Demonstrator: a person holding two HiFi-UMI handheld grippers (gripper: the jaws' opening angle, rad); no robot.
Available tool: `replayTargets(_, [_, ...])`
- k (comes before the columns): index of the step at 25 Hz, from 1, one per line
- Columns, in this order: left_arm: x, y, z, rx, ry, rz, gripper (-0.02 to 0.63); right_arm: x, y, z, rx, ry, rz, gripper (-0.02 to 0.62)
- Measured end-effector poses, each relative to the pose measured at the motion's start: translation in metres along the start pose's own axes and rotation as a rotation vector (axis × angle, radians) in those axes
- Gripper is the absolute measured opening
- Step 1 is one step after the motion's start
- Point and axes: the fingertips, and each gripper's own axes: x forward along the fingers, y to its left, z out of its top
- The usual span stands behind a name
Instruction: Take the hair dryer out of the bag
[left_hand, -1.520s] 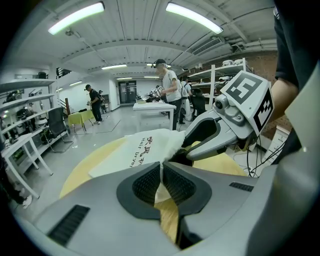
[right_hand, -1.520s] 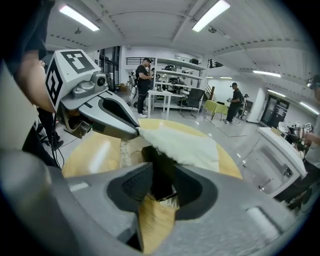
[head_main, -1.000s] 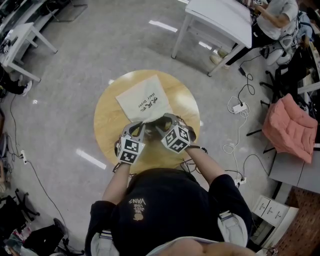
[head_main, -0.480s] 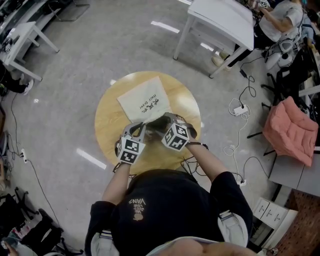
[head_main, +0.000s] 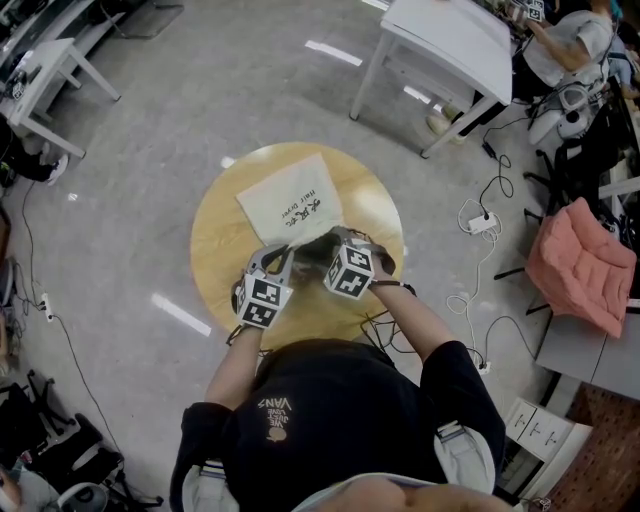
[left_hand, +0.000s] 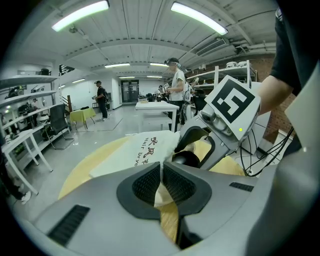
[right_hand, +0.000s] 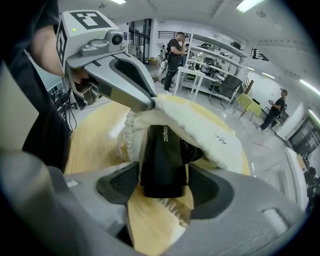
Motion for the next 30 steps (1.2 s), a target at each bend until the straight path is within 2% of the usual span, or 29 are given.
replayTargets(12, [0.003, 0.003, 0.0, -0.008, 0.001, 0.003, 0.032, 0.011, -0.005, 0.001, -0.004, 0.069, 0.072, 0.316])
replayTargets(21, [0.003, 0.003, -0.001, -0.021, -0.006, 0.0, 0.032, 0.021, -0.004, 0.0, -0.03, 0.125, 0.077, 0.337])
replayTargets(30, [0.007, 0.001, -0.005, -0.019, 0.008, -0.008, 0.032, 0.033, -0.004, -0.003, -0.016, 0.165, 0.152, 0.347])
